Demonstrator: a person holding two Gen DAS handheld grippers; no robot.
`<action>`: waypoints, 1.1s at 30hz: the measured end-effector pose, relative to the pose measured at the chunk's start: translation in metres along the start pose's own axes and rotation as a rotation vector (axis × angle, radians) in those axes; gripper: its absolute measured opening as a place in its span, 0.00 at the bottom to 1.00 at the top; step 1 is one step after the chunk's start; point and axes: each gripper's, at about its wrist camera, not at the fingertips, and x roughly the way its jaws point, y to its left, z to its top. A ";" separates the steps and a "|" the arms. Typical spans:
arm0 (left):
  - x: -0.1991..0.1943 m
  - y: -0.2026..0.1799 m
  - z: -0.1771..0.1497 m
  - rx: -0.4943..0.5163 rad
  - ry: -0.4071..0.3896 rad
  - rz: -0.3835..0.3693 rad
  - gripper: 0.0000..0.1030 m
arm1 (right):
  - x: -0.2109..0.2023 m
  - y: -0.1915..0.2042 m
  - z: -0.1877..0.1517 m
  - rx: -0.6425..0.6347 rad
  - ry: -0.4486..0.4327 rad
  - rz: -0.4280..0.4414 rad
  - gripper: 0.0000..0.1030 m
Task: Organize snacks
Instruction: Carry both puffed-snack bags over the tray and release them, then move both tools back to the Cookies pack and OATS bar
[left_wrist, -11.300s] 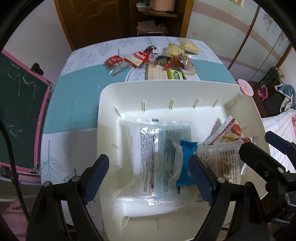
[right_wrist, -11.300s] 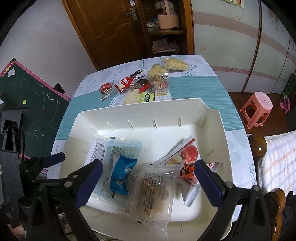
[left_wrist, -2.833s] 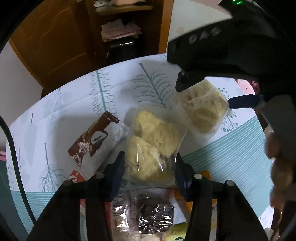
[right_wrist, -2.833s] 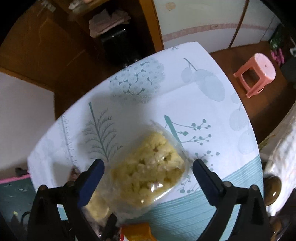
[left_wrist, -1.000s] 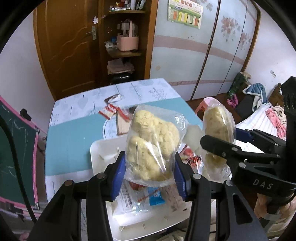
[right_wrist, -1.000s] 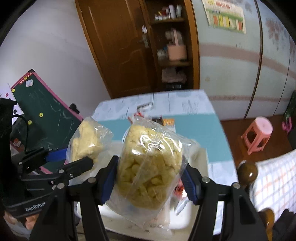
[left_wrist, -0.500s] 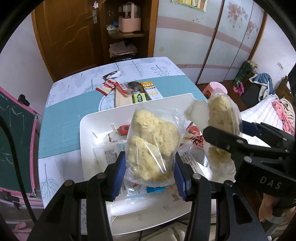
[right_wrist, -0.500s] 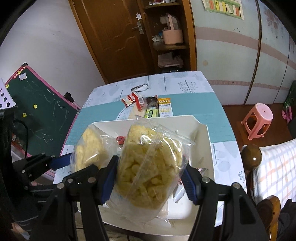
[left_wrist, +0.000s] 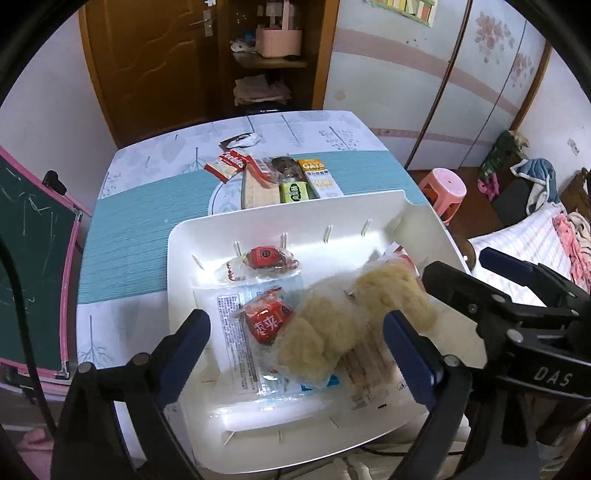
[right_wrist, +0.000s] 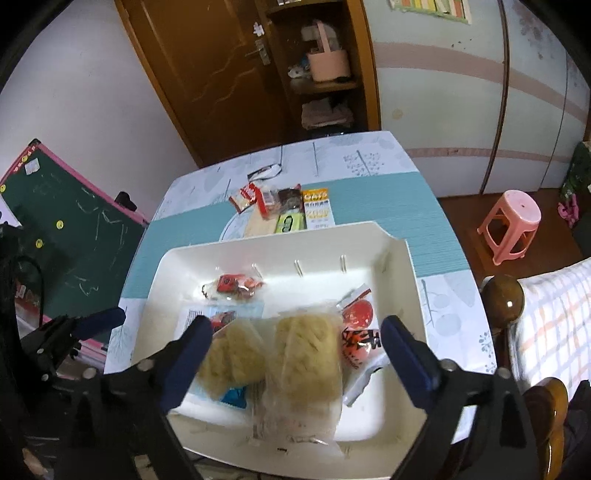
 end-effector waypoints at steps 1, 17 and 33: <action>0.001 0.001 0.000 -0.001 0.002 0.000 0.91 | 0.000 -0.001 0.001 0.001 0.001 0.002 0.92; 0.005 0.000 0.003 -0.001 0.017 0.012 0.91 | 0.007 -0.004 0.000 0.007 0.026 0.013 0.92; 0.014 0.005 0.001 -0.011 0.034 0.012 0.91 | 0.020 -0.011 0.000 0.036 0.056 0.007 0.92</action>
